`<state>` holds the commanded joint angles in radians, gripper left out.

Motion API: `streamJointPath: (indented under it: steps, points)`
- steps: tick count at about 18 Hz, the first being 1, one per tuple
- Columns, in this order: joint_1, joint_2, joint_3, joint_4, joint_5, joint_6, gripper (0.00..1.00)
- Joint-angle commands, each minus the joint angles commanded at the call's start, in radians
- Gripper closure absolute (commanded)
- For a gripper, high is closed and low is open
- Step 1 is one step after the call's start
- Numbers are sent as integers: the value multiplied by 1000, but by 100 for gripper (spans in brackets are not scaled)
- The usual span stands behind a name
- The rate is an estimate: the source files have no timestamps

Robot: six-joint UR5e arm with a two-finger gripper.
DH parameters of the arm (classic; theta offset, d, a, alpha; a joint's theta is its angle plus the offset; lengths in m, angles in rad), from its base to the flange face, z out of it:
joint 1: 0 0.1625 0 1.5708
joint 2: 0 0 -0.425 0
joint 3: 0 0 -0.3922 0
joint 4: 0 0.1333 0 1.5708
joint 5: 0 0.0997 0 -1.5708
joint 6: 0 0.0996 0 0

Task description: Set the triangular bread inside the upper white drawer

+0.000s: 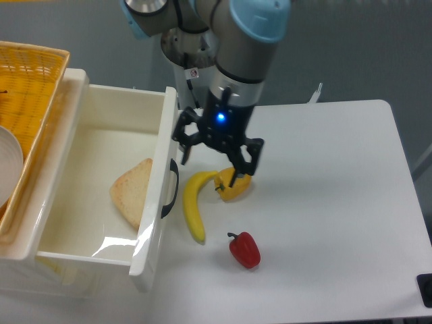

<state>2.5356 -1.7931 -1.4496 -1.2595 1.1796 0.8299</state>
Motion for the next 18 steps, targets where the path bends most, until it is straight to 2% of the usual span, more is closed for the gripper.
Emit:
streamJointPath:
  steps: [3,6,10,13,18]
  points:
    - [5,-44,5,17,58,23,0]
    - [17,-89,2,43,138,142,0]
    - [17,-124,3,46,264,316,0]
    - [20,-149,5,71,296,341,0]
    - [38,-189,14,75,318,359,0]
